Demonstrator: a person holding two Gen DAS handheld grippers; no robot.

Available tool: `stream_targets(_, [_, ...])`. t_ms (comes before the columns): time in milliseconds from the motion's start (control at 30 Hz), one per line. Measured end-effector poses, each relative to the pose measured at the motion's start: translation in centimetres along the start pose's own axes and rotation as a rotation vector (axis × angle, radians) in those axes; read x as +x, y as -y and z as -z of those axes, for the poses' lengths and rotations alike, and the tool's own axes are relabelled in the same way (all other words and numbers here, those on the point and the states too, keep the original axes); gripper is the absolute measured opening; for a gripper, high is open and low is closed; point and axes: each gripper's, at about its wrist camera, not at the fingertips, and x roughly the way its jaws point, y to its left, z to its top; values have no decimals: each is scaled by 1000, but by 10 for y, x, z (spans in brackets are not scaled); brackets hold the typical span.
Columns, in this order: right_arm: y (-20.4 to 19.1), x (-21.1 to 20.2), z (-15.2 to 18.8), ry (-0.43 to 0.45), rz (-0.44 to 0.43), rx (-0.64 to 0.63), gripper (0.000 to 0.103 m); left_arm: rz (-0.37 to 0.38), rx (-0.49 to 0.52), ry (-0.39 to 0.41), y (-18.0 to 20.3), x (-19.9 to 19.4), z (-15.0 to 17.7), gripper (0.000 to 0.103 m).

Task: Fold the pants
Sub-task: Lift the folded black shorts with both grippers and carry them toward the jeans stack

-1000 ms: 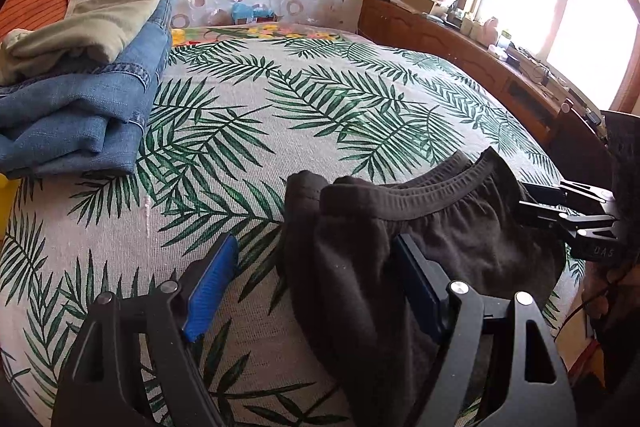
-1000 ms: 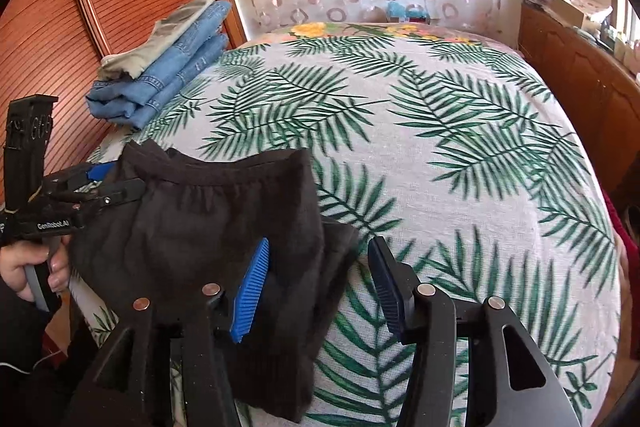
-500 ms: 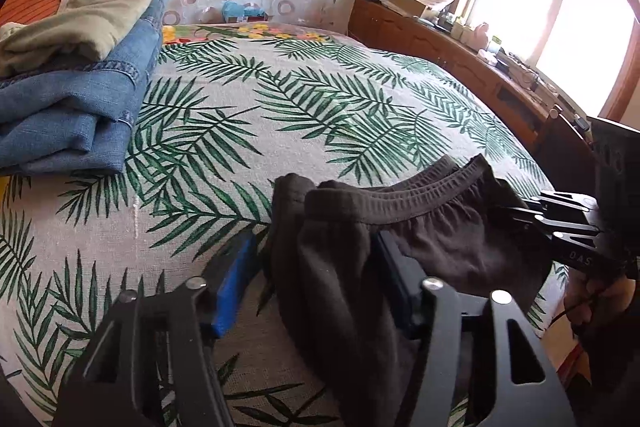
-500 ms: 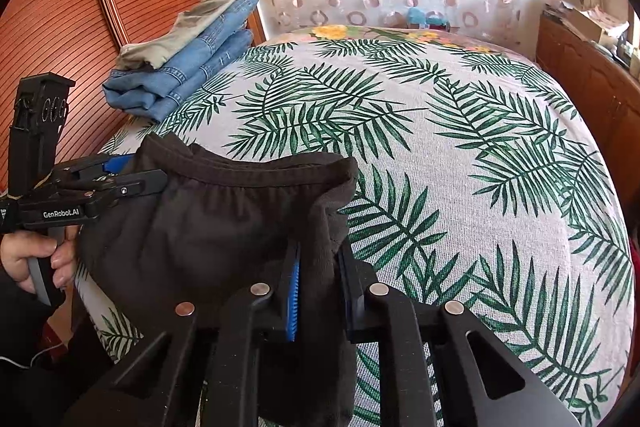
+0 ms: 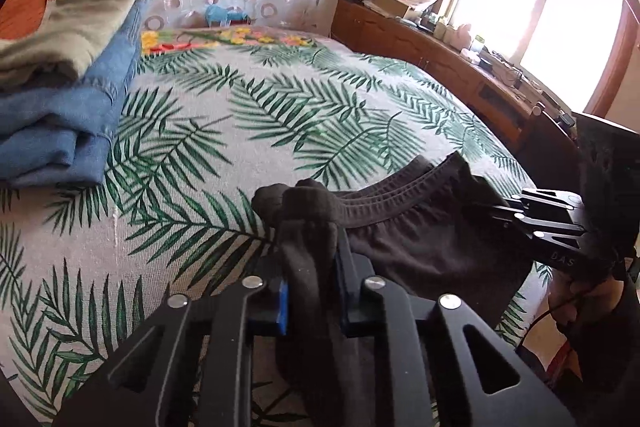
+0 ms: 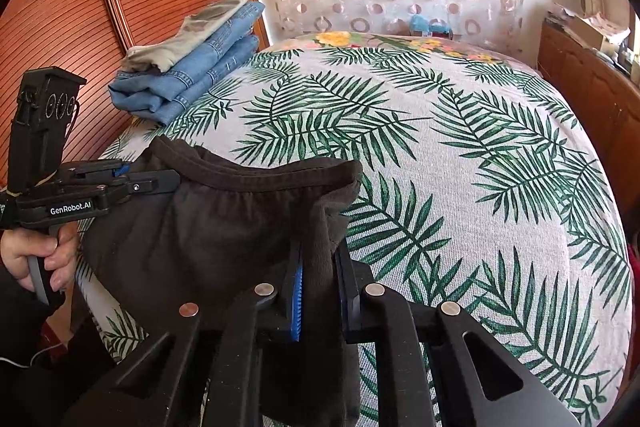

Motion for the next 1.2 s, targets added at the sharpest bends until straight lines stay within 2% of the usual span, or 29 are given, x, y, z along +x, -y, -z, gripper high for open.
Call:
stream_targets(233, [-2,-12,2,34,2,-12,12,-2,27,83,17,-28,-3,12])
stream_targets(433, [-6,-34,-1,101,-4,-26,12,5,39,159,25,-53,-12,12])
stream_targets(867, [-18,-83,-30,219,15,-111,12,0,90,265,33,-88,-42,12])
stream_targets(1200, [-31,-101,-58,291,30,-198,12,-67,127,337,31,-114,-69,12])
